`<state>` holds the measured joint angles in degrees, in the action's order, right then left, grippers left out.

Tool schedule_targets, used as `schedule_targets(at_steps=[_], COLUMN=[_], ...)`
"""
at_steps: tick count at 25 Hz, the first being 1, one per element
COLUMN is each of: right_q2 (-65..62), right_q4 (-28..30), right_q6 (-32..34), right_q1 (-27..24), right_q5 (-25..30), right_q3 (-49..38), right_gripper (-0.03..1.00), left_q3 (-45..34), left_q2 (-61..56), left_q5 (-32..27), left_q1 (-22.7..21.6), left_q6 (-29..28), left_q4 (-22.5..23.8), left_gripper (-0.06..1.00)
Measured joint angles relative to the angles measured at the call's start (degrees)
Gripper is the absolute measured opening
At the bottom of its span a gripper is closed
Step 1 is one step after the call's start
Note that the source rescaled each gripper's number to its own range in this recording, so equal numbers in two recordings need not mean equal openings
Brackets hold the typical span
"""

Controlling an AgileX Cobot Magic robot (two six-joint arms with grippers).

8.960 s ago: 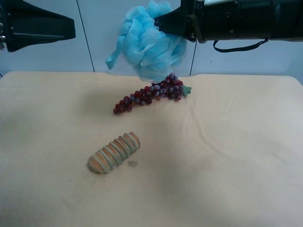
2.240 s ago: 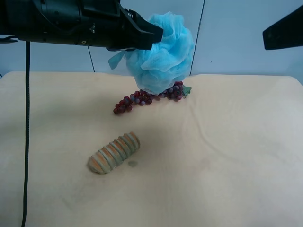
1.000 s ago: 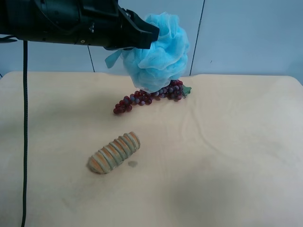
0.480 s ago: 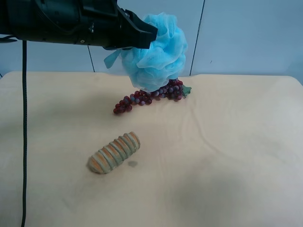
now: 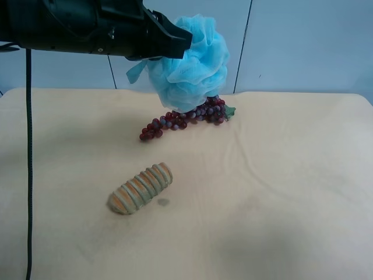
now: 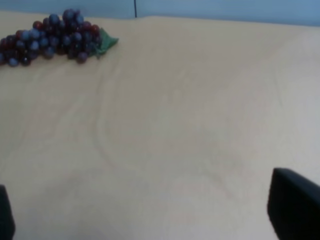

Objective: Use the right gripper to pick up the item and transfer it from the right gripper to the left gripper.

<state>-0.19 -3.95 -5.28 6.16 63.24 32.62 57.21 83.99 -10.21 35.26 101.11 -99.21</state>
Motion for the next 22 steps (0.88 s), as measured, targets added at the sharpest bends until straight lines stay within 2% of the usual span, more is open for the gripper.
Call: schedule_targets(at_steps=[5,12,14,17,22], right_q2=[0.00,0.00,0.00,0.00,0.00], right_q4=[-0.05,-0.05,-0.05,-0.05,-0.05], right_q6=[0.00,0.00,0.00,0.00,0.00], right_q1=[0.00,0.00,0.00,0.00,0.00], right_q5=[0.00,0.00,0.00,0.00,0.00], right_q3=[0.00,0.00,0.00,0.00,0.00], right_gripper=[1.00,1.00,1.00,1.00,1.00], left_q3=[0.00,0.00,0.00,0.00,0.00], left_q2=[-1.06,-1.72,-1.72,-1.72,-1.62], left_q5=[4.56,19.10,21.35,20.82,12.71], left_q1=[0.00,0.00,-0.85,-4.92,-17.71], left_q6=[-0.13,1.61,2.87,3.42,3.19], left_q4=[1.25,5.22,5.76,5.82,5.82], left_gripper=[0.00,0.00,0.00,0.00,0.00])
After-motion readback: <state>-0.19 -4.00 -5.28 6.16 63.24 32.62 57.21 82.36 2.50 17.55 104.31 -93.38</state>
